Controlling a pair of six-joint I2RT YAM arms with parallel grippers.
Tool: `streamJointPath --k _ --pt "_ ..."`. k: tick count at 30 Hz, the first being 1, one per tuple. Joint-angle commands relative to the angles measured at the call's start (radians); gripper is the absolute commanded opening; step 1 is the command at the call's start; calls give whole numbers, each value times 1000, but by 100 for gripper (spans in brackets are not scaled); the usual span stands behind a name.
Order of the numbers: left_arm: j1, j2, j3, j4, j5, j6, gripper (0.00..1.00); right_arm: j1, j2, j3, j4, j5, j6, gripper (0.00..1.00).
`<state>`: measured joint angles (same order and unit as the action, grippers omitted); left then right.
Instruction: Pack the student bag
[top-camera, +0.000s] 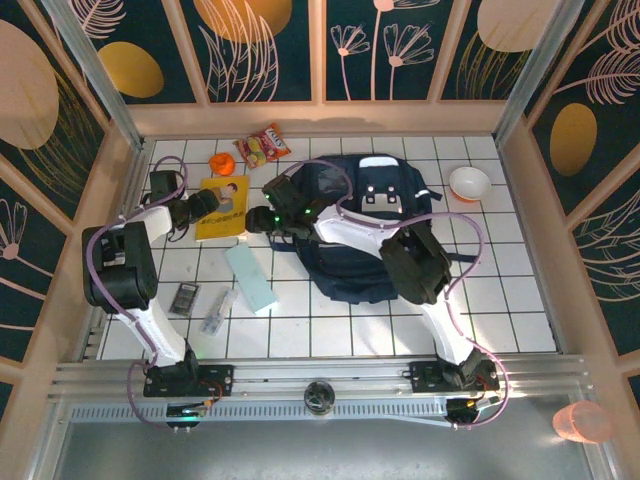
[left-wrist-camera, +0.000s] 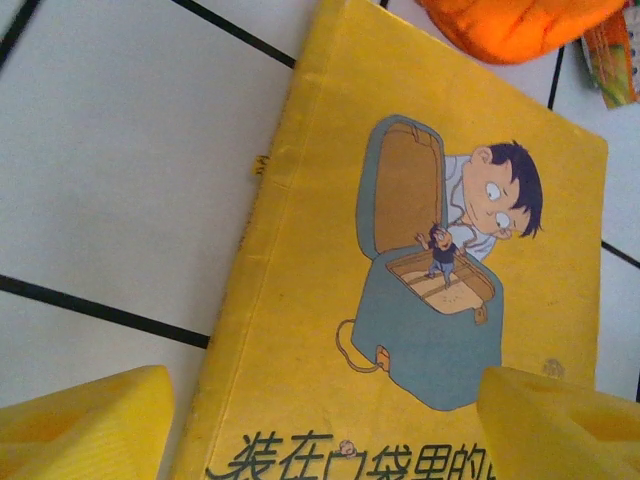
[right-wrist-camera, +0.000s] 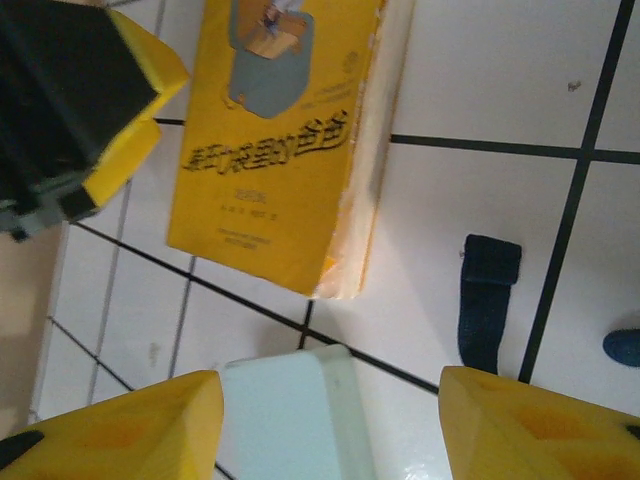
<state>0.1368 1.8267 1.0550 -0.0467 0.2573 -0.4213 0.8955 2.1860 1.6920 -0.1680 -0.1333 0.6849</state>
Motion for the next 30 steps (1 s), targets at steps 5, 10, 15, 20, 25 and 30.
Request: streamJointPath --k 5,10,15,20,25,30 --pt "3 50 -8 11 149 71 76 -7 145 145 -26 -40 -26 59" --pt "3 61 -21 -2 229 71 72 -6 230 231 -44 -98 -45 56" --pt "3 42 -58 17 320 46 69 -13 285 289 -73 -94 -52 56" --pt "5 -19 -70 -20 170 50 73 -36 307 298 -111 -62 -44 52" --pt "7 -33 -55 -21 64 24 72 -54 312 285 -114 -55 -35 47" --pt "8 -20 -64 20 44 -14 70 -63 345 292 -115 -70 -36 35"
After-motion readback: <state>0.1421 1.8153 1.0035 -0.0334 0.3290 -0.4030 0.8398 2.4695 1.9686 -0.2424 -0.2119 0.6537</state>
